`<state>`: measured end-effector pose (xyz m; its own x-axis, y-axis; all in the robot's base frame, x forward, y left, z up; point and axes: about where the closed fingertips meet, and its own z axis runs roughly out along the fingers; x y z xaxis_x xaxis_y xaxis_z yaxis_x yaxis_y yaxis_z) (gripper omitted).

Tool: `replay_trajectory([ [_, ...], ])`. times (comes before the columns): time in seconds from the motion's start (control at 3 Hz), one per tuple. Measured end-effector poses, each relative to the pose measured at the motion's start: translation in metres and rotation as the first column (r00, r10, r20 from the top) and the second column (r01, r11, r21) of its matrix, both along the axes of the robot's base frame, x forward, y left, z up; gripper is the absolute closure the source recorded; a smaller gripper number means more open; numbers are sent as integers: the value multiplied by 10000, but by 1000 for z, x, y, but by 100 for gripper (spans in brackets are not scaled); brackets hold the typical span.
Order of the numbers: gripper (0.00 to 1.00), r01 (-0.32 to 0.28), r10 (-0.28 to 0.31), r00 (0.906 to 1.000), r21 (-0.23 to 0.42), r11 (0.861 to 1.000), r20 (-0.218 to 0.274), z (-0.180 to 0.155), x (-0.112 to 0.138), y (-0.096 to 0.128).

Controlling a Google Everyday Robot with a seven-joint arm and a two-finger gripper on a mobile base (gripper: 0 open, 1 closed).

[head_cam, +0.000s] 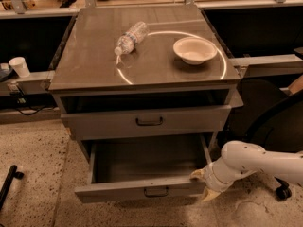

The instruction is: Open middle drawer

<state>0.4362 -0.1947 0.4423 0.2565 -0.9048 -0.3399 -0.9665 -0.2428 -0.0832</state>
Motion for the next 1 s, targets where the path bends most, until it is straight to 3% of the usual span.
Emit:
replay_trajectory([
  [0.67,96,185,-186,9997,62,9998,159,11,-8,-10],
  [1.0,100,192,-196,9993,155,9997,317,20,-10,-13],
])
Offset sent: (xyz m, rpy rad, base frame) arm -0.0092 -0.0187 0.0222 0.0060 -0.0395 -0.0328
